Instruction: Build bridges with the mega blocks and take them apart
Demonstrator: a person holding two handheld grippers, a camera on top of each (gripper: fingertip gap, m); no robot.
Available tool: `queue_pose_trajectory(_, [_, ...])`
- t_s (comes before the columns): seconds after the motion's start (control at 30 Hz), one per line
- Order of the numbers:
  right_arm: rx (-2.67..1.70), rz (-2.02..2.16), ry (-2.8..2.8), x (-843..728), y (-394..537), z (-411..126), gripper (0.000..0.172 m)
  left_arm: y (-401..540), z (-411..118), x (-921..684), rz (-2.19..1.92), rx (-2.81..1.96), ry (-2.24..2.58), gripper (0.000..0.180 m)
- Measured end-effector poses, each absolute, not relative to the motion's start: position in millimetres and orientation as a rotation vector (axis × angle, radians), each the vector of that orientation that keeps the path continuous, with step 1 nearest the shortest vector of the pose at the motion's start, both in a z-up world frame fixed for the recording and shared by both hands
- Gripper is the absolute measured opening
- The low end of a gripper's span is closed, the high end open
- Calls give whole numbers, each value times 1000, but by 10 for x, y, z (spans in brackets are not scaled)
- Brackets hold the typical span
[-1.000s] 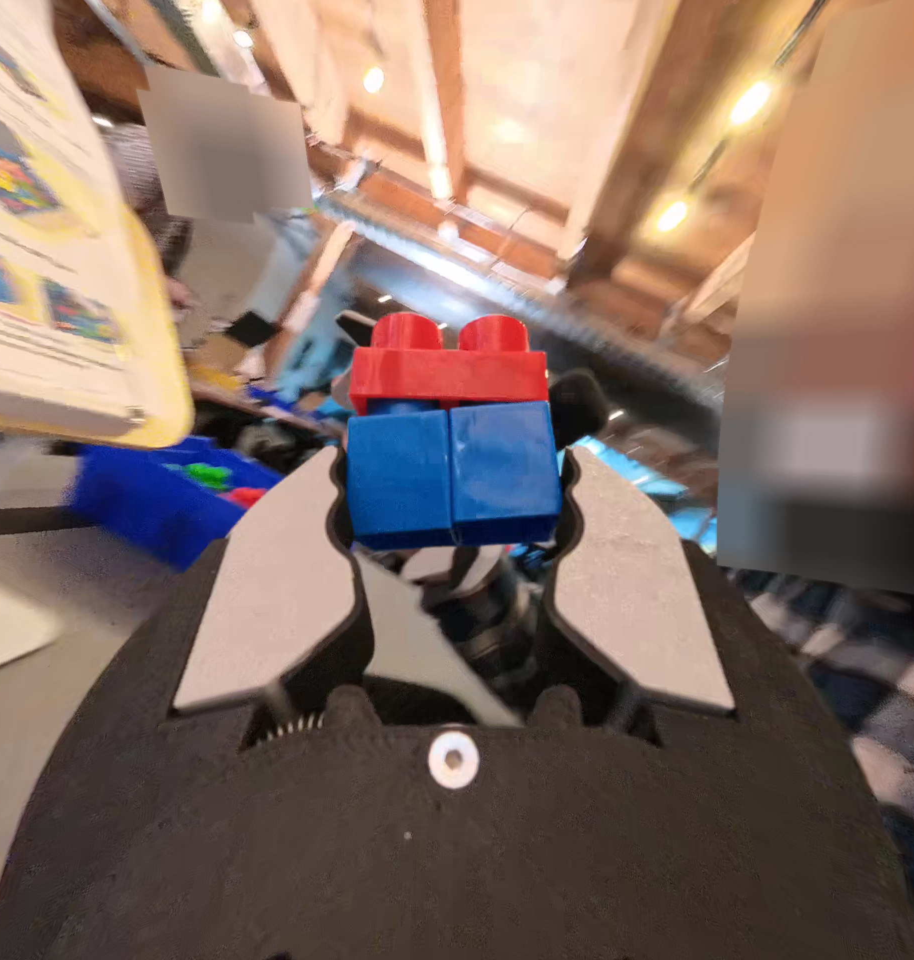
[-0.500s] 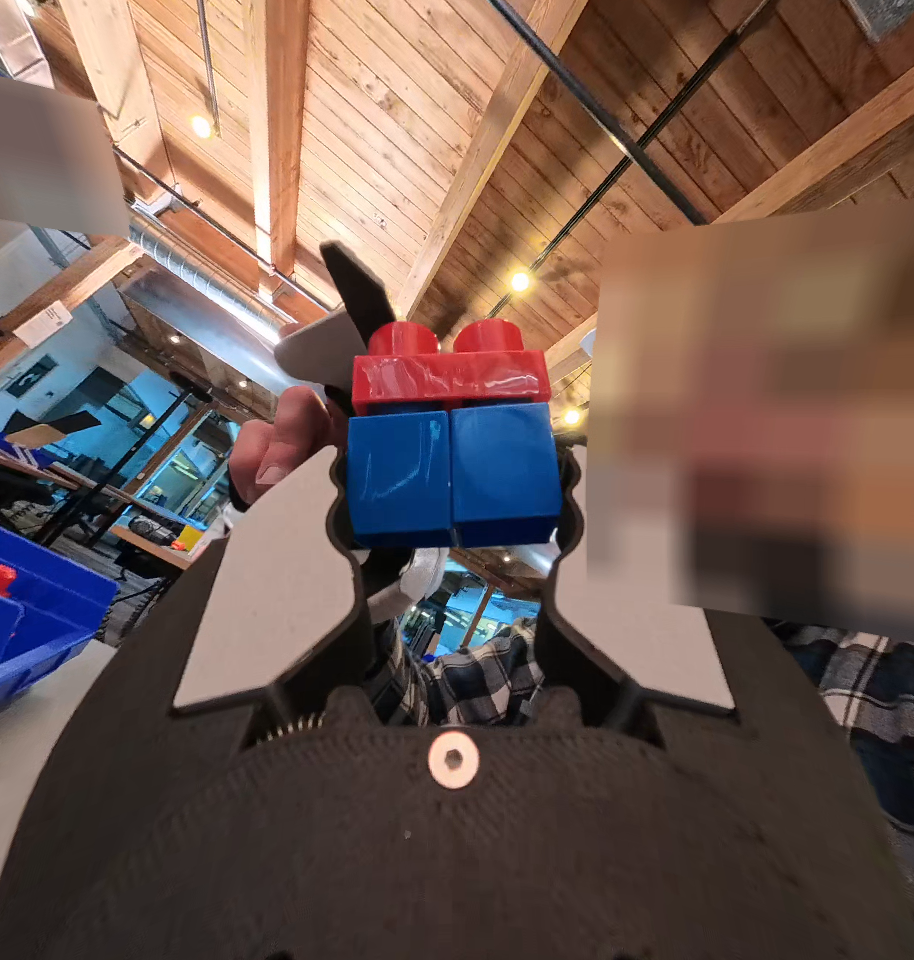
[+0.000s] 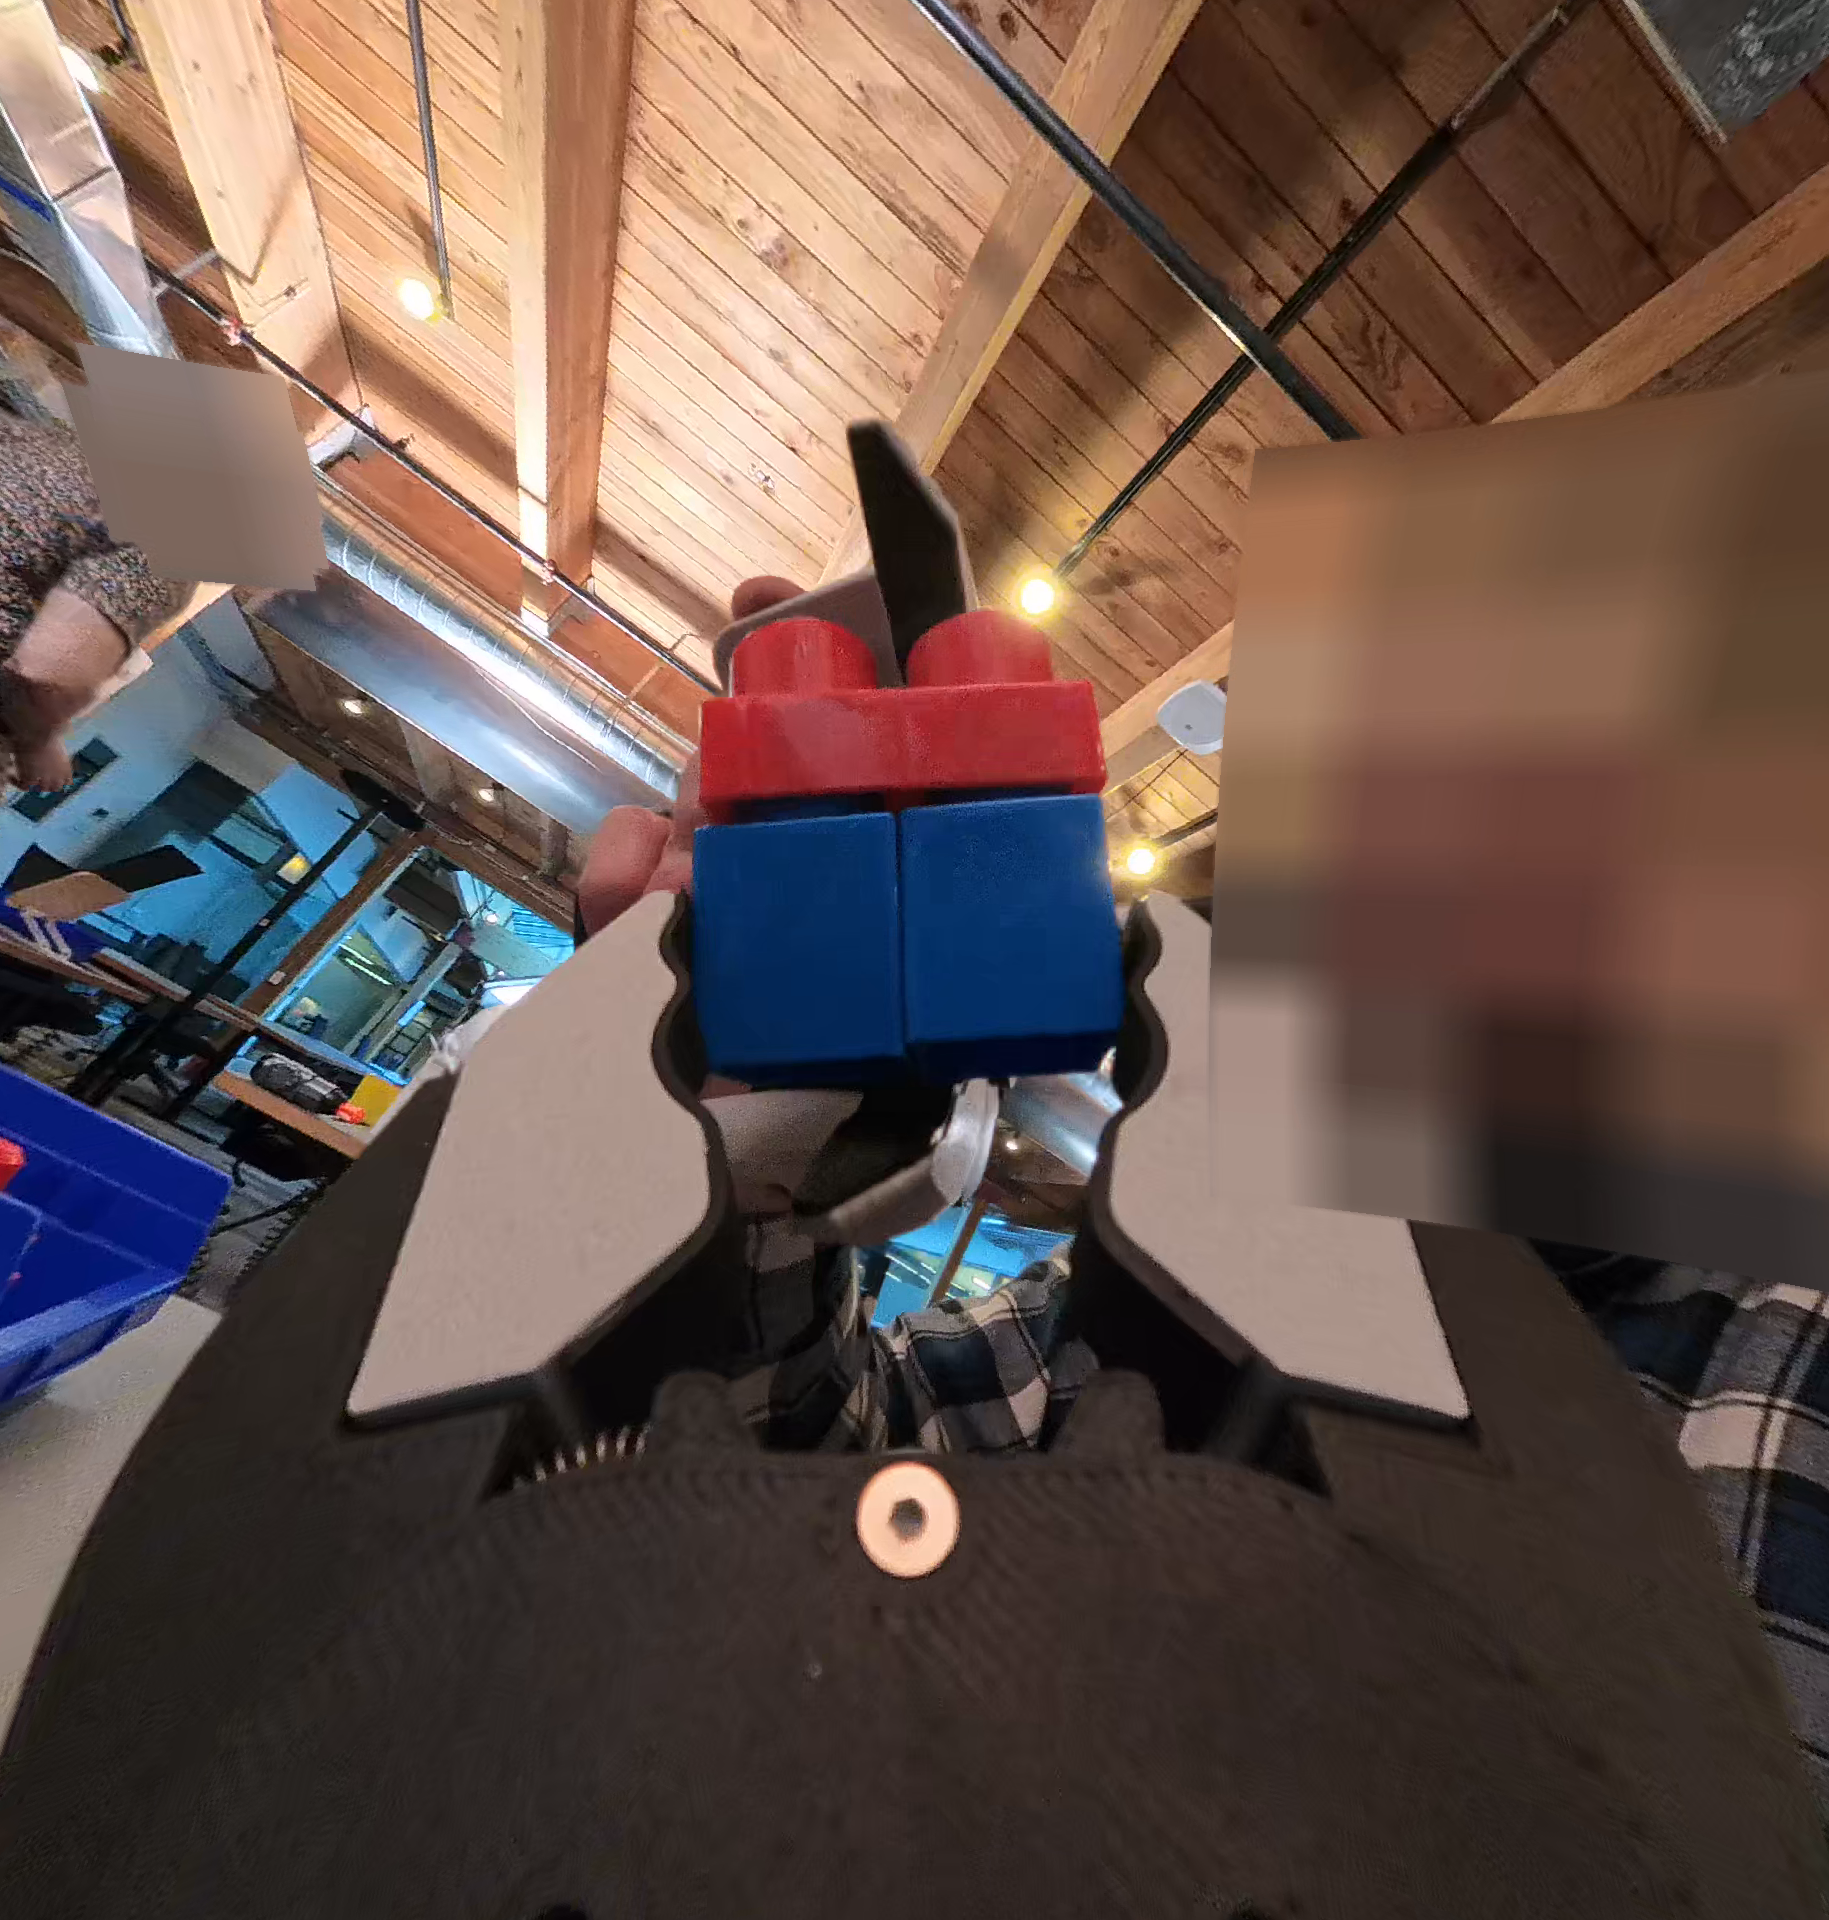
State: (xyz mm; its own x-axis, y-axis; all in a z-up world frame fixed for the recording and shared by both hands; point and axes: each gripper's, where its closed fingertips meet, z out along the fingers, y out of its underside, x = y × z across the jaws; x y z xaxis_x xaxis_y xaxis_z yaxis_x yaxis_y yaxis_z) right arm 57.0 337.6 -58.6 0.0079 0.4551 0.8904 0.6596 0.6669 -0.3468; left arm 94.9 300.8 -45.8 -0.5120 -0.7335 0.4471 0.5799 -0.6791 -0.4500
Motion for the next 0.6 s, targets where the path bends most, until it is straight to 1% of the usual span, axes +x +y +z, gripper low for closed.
queue_pose_trajectory(0.33, [-980,-261,-1696,569,3341,-689,110,2967,-519,913,-2259,-736,261,76])
queue_pose_trajectory(0.5, [-1001,-243,-1710,592,3329,-703,114,2960,-539,933,-2285,-735,243,76])
queue_pose_trajectory(0.6, [-1019,-284,-1732,708,3349,-692,115,2875,-443,847,-2323,-640,267,77])
